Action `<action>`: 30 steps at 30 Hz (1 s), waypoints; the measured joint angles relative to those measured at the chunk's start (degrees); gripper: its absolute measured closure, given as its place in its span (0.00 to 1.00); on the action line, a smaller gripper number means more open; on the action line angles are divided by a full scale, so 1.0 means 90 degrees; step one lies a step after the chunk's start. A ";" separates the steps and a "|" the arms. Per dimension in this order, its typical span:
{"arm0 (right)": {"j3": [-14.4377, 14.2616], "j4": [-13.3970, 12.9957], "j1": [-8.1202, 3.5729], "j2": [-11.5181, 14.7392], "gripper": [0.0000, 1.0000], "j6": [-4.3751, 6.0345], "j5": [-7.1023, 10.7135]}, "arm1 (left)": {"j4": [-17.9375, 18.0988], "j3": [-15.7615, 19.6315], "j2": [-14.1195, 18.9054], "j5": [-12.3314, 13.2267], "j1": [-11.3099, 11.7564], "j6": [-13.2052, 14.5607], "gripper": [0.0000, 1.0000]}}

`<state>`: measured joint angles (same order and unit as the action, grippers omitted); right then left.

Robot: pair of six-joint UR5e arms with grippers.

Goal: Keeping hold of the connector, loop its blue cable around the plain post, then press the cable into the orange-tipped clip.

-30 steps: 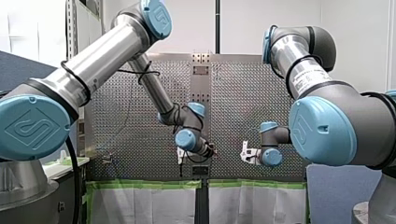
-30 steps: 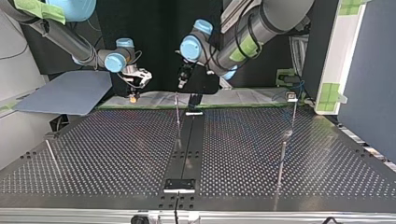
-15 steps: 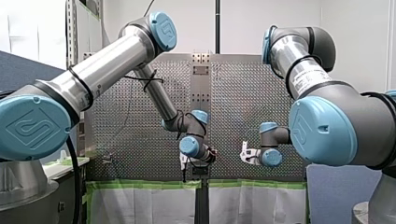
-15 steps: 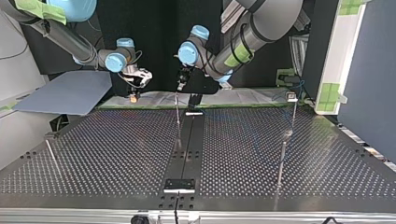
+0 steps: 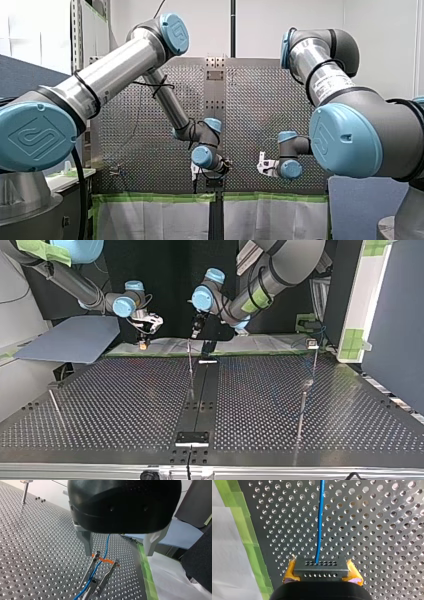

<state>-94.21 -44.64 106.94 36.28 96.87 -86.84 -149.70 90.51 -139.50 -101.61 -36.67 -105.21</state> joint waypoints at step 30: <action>-0.0003 -0.0005 -0.0004 -0.0017 1.00 0.0000 0.0009 | -0.0567 0.0262 0.0348 -0.0620 -0.0136 0.0685 0.01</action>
<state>-94.24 -44.69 106.91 36.13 96.88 -86.76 -154.80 92.86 -136.38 -107.19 -37.89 -99.04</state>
